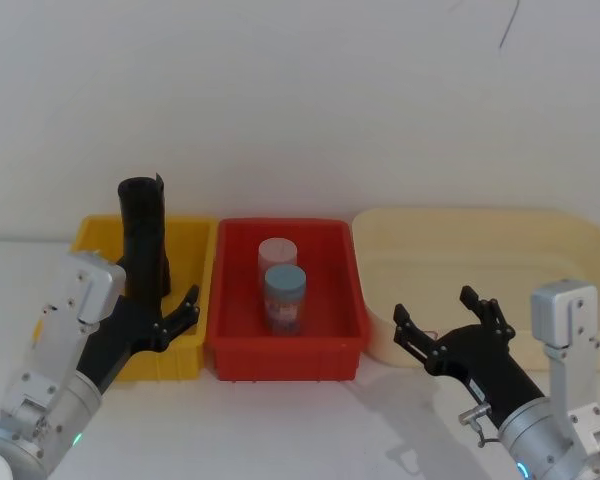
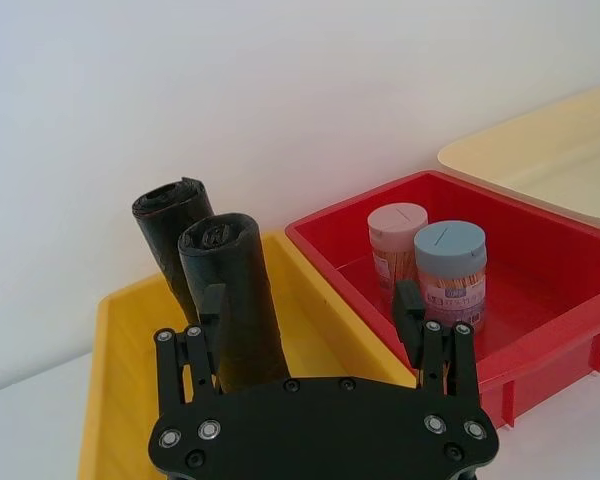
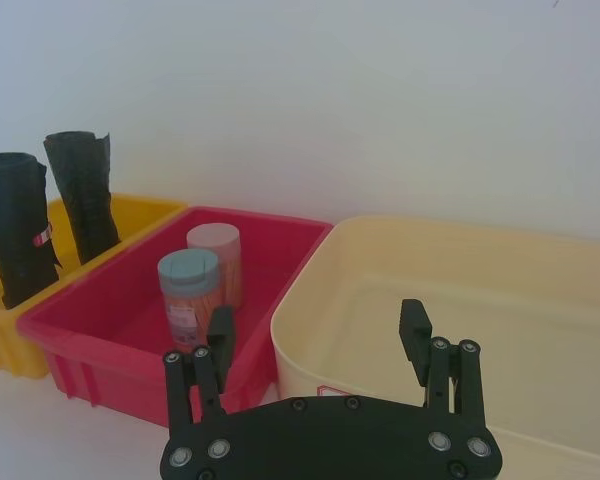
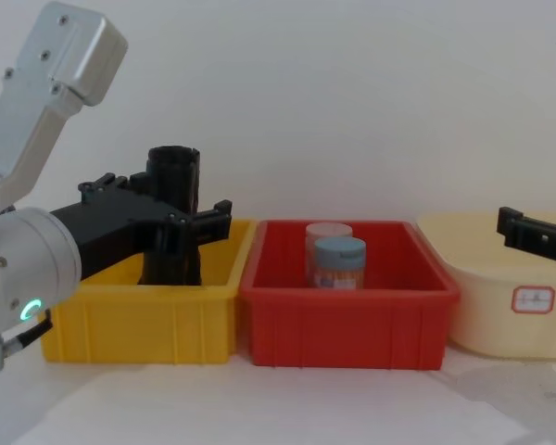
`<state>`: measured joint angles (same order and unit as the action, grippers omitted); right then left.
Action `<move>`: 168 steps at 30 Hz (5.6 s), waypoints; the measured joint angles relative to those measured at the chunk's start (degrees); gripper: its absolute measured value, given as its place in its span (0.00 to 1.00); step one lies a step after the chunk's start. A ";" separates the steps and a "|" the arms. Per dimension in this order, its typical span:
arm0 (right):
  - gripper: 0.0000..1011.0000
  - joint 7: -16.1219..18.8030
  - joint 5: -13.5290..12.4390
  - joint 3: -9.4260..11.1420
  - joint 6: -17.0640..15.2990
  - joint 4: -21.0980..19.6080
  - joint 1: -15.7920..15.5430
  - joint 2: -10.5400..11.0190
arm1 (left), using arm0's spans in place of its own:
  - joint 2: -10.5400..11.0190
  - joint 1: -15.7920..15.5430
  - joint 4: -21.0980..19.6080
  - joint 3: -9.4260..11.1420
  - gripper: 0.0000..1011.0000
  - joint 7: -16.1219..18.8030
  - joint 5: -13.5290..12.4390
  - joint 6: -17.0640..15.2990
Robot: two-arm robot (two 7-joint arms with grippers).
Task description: Pick up the garbage bag with the one hand and transfer it to the other hand.
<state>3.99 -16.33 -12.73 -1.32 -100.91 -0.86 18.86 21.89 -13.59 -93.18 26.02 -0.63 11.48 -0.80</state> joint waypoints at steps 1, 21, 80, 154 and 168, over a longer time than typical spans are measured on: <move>0.99 0.00 0.00 0.00 0.00 0.00 0.00 0.00 | 0.00 0.00 0.00 0.00 0.99 0.00 0.00 0.00; 0.99 0.00 0.00 0.00 0.00 0.00 0.00 0.00 | 0.00 0.00 0.00 -0.01 0.99 0.00 0.00 0.00; 0.99 0.00 0.00 0.00 0.00 0.00 0.00 0.00 | -0.66 -3.50 10.67 -5.25 0.99 -7.09 2.42 8.45; 0.99 0.00 0.00 0.00 0.00 0.00 0.01 0.00 | -5.69 -14.61 25.03 -6.07 0.40 -23.00 6.08 10.97; 0.99 0.00 0.00 0.00 0.00 0.00 0.01 0.00 | -5.89 -19.05 25.83 -4.73 0.37 -31.40 9.09 10.49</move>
<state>3.99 -16.33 -12.73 -1.32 -100.91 -0.86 18.86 16.00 -32.64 -67.35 21.29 -32.03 20.57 9.69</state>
